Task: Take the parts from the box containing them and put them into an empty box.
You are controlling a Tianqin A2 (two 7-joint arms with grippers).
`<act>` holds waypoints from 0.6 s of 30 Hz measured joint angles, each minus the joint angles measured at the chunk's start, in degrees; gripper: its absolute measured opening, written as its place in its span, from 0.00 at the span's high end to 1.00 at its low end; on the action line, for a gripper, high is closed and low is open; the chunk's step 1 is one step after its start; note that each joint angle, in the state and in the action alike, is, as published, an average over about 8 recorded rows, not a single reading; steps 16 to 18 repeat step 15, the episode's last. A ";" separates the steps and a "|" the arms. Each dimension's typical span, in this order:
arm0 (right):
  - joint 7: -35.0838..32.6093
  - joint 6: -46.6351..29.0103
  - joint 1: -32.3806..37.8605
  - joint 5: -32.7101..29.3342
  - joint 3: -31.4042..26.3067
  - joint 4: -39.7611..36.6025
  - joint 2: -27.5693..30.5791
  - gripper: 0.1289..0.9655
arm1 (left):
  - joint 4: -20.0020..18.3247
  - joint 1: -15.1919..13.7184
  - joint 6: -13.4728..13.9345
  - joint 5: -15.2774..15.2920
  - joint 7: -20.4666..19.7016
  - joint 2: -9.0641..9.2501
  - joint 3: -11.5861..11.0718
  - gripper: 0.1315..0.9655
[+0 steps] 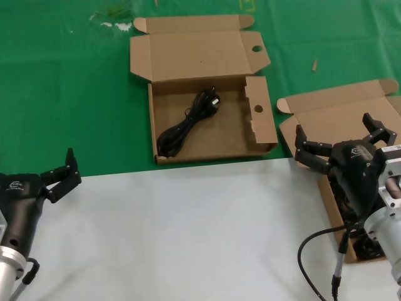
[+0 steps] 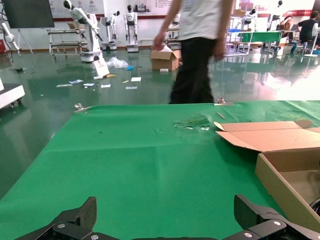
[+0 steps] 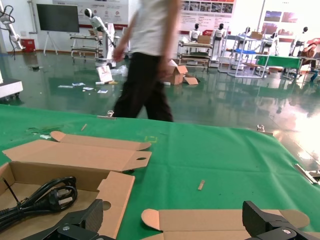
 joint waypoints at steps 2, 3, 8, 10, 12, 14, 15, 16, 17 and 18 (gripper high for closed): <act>0.00 0.00 0.00 0.00 0.00 0.00 0.00 0.00 | 0.00 0.00 0.00 0.00 0.00 0.00 0.00 0.00; 0.00 0.00 0.00 0.00 0.00 0.00 0.00 0.00 | 0.00 0.00 0.00 0.00 0.00 0.00 0.00 0.00; 0.00 0.00 0.00 0.00 0.00 0.00 0.00 0.00 | 0.00 0.00 0.00 0.00 0.00 0.00 0.00 0.00; 0.00 0.00 0.00 0.00 0.00 0.00 0.00 0.00 | 0.00 0.00 0.00 0.00 0.00 0.00 0.00 0.00; 0.00 0.00 0.00 0.00 0.00 0.00 0.00 0.00 | 0.00 0.00 0.00 0.00 0.00 0.00 0.00 0.00; 0.00 0.00 0.00 0.00 0.00 0.00 0.00 0.00 | 0.00 0.00 0.00 0.00 0.00 0.00 0.00 0.00; 0.00 0.00 0.00 0.00 0.00 0.00 0.00 0.00 | 0.00 0.00 0.00 0.00 0.00 0.00 0.00 0.00; 0.00 0.00 0.00 0.00 0.00 0.00 0.00 0.00 | 0.00 0.00 0.00 0.00 0.00 0.00 0.00 0.00; 0.00 0.00 0.00 0.00 0.00 0.00 0.00 0.00 | 0.00 0.00 0.00 0.00 0.00 0.00 0.00 0.00; 0.00 0.00 0.00 0.00 0.00 0.00 0.00 0.00 | 0.00 0.00 0.00 0.00 0.00 0.00 0.00 0.00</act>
